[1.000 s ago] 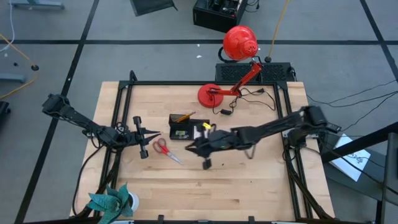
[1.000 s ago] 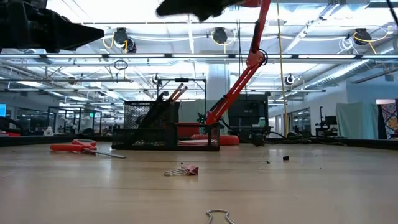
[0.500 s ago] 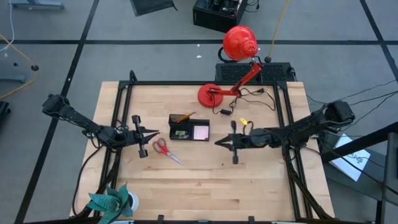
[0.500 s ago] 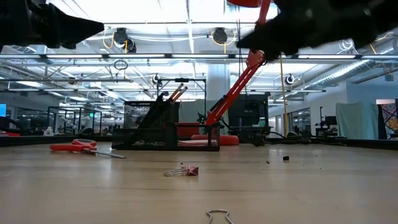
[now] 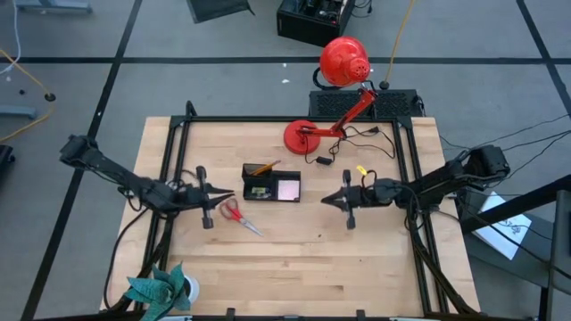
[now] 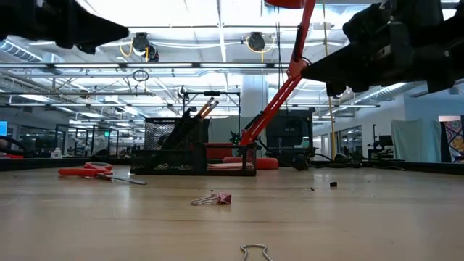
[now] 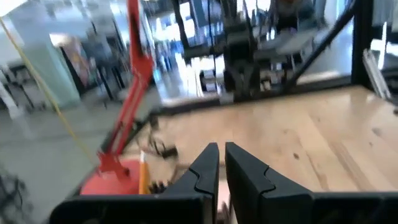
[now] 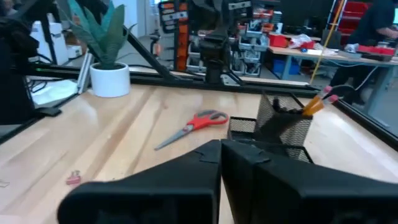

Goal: Pick and place office supplies into organizer
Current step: Put the pink binder clip into the mesh desk organizer

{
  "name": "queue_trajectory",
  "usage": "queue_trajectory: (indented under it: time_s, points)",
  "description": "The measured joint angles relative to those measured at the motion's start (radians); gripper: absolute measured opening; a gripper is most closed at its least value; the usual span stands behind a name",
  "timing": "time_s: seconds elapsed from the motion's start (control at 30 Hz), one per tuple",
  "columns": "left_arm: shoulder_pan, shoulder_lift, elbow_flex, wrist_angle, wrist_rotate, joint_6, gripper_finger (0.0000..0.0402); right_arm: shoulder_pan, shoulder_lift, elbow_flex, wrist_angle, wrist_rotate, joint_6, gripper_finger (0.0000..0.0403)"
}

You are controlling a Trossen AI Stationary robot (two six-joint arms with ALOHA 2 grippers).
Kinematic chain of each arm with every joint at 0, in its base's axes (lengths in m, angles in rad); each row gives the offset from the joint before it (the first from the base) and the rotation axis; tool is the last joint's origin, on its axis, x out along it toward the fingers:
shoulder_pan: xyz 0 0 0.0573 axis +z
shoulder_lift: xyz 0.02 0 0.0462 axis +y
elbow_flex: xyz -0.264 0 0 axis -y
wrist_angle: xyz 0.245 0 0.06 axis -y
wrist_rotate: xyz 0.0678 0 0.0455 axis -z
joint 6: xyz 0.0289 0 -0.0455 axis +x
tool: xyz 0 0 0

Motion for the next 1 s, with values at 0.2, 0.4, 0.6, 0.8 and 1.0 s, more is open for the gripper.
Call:
queue_trajectory:
  time_s: [0.2,0.4,0.6,0.8,1.0]
  points:
    - [0.055,0.174,0.185,-0.246,0.164,-0.105,0.0035,-0.022,0.0,0.0,0.0,-0.002,0.0,0.0001]
    - [0.098,0.418,0.347,-0.255,0.457,-0.069,0.0035,-0.026,0.0,0.0,0.0,-0.003,0.0,0.0001]
    - [0.116,0.655,0.558,-0.384,0.622,-0.042,0.0035,-0.026,0.0,0.0,-0.003,-0.004,0.011,0.0001]
    - [0.128,0.913,0.833,-0.683,0.674,0.059,0.0035,-0.026,0.0,0.0,-0.028,-0.003,0.011,0.0001]
    - [0.096,1.143,1.082,-0.861,0.824,0.294,0.0035,-0.026,0.0,0.0,-0.039,-0.002,0.041,0.0001]
